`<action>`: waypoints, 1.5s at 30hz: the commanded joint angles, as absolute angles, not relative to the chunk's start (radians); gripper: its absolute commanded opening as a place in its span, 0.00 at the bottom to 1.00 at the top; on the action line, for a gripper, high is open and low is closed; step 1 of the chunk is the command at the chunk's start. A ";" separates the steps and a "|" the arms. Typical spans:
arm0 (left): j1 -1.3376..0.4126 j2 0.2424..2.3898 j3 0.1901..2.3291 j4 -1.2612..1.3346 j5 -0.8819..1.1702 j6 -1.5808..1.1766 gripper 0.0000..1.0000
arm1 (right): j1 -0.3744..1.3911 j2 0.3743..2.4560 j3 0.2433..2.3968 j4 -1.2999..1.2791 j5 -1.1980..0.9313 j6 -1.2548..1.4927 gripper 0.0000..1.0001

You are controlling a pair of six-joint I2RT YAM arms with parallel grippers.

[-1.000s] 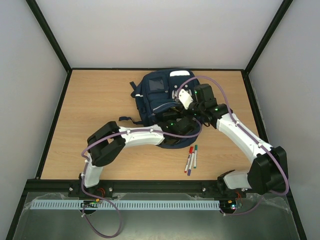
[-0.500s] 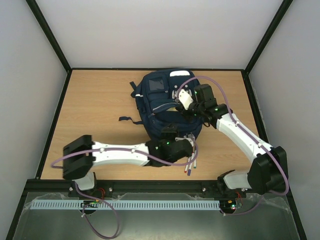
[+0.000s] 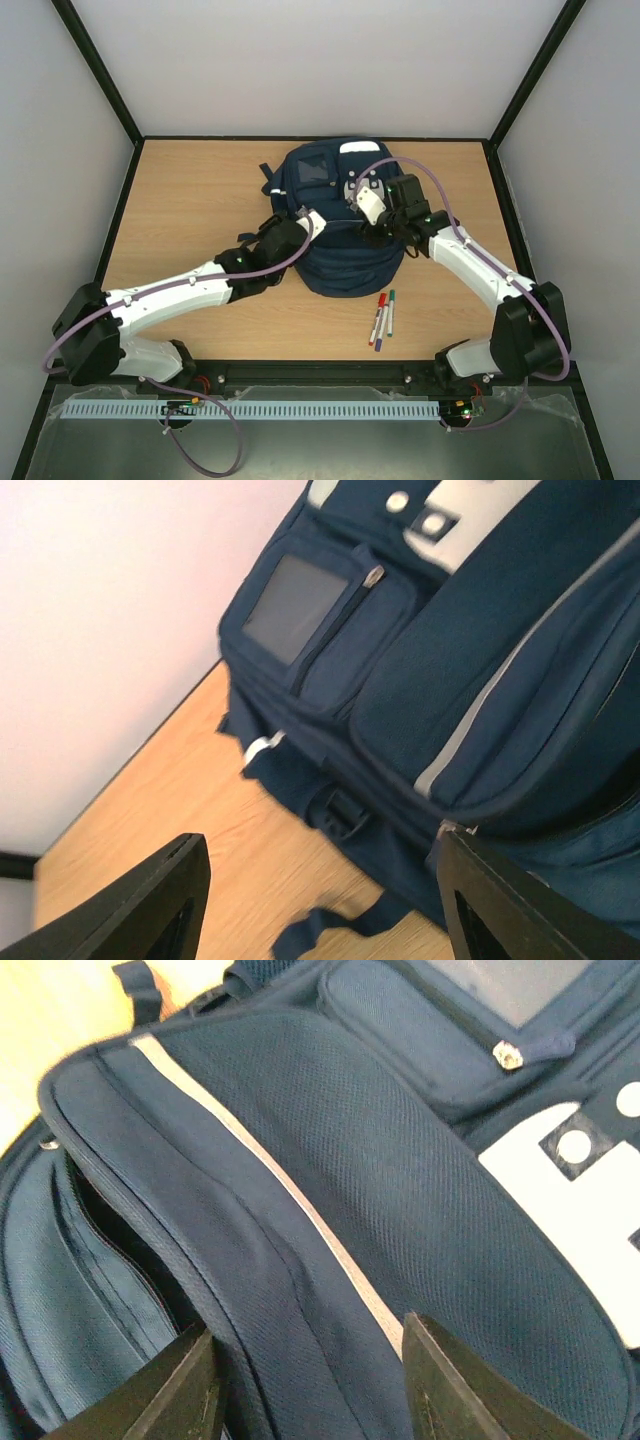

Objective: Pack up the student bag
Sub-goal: Pick up the stationery from the center of the board.

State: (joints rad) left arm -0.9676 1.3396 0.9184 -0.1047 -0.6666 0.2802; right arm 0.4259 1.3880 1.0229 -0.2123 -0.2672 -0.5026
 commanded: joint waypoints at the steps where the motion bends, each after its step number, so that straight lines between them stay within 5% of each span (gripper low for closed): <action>1: -0.927 1.342 0.923 0.004 -0.475 0.198 0.66 | 0.405 1.346 0.942 -0.184 -0.210 -0.541 0.48; 7: -0.910 1.360 0.839 0.158 -0.253 0.247 0.65 | 0.399 1.263 0.854 -0.125 -0.195 -0.516 0.43; 12: -0.902 1.454 0.900 0.165 -0.194 0.296 0.64 | 0.396 1.262 0.849 -0.119 -0.219 -0.489 0.29; 20: -0.883 1.614 0.996 0.182 -0.151 0.355 0.63 | 0.395 1.251 0.855 -0.120 -0.240 -0.470 0.23; 27: -0.862 1.726 1.104 0.198 -0.208 0.375 0.42 | 0.391 1.247 0.861 -0.171 -0.299 -0.474 0.23; 35: -0.850 1.683 1.082 0.219 -0.215 0.343 0.24 | 0.390 1.155 0.910 -0.431 -0.318 -0.567 0.46; 41: -0.849 1.699 1.188 0.123 -0.207 0.272 0.20 | 0.390 1.109 0.894 -0.611 -0.358 -0.645 1.00; 45: -0.847 1.700 1.226 0.070 -0.193 0.225 0.18 | 0.391 1.032 0.872 -0.702 -0.453 -0.726 0.99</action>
